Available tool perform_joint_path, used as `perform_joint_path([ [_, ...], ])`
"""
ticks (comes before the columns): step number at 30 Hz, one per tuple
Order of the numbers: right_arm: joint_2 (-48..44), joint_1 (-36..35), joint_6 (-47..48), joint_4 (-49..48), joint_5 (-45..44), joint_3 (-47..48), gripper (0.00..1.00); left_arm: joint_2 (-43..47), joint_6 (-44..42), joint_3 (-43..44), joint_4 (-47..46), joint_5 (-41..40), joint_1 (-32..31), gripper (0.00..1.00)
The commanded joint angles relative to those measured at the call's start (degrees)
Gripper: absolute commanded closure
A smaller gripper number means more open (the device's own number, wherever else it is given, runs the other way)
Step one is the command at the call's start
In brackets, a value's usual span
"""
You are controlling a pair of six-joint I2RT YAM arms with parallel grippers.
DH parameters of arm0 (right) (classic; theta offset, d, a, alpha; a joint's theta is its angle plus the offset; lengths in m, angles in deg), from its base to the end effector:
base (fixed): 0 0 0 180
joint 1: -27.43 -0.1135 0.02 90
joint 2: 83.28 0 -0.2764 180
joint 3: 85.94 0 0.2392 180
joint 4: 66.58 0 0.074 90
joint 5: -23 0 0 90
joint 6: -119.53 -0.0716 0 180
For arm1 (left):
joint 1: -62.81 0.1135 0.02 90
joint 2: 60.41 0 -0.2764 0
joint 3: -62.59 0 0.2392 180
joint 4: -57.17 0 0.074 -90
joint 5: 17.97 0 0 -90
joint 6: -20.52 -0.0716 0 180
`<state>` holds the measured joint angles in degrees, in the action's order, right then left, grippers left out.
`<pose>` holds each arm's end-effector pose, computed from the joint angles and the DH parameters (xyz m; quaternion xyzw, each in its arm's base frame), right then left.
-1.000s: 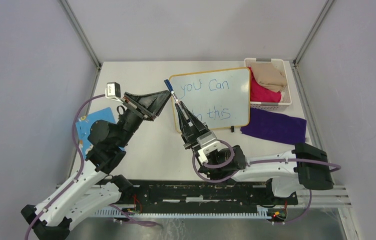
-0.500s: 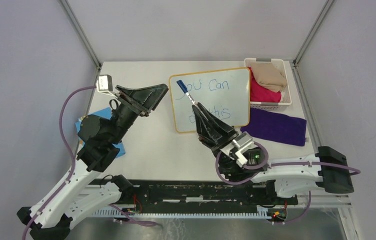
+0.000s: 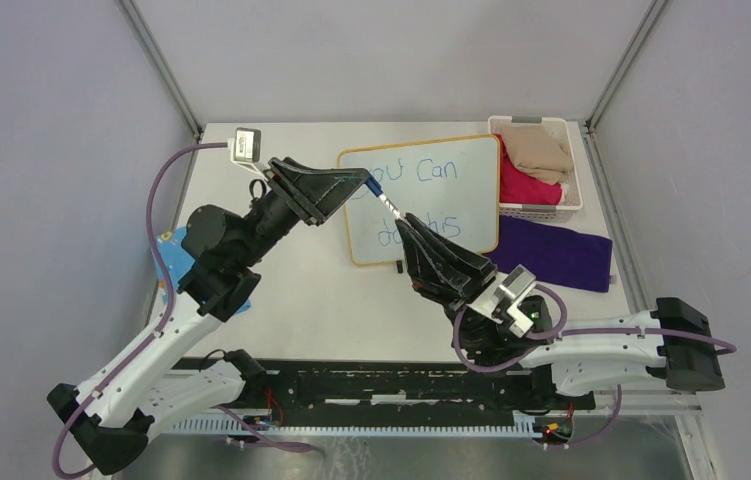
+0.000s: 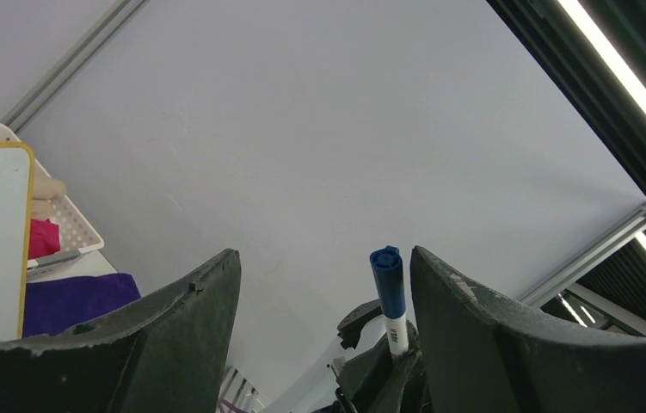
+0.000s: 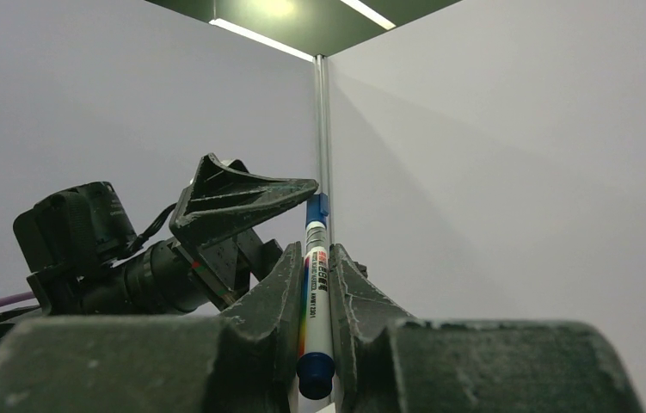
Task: Write a sentence on the whiteboard
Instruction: Close the whiteboard marker at the center of the board.
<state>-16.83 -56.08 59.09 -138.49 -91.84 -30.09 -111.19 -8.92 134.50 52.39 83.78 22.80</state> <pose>0.0538 0.2066 0.4448 -0.0869 0.3073 0.3817 0.8674 0.1423 -0.1384 0.4768 -0.0088 0.5348 -0.6833 0.4970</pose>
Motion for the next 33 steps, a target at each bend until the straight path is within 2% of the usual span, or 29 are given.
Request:
perform_joint_path([
  [1,-1.8,0.0,-2.7,0.4,2.1,0.3,1.00,0.5,-0.6,1.6,-6.5,2.6,-0.2,0.24],
  [13,-1.4,0.0,-2.8,1.6,1.6,0.7,1.00,0.4,0.4,0.7,-9.1,3.6,-0.2,0.35],
  [24,-0.3,0.0,-2.3,2.2,0.7,1.6,1.00,0.4,1.2,-0.2,-9.6,4.2,-0.2,0.49],
  [33,0.2,0.4,-1.9,2.3,0.1,2.0,1.00,0.2,2.1,-0.8,-9.5,4.8,-0.2,0.54],
])
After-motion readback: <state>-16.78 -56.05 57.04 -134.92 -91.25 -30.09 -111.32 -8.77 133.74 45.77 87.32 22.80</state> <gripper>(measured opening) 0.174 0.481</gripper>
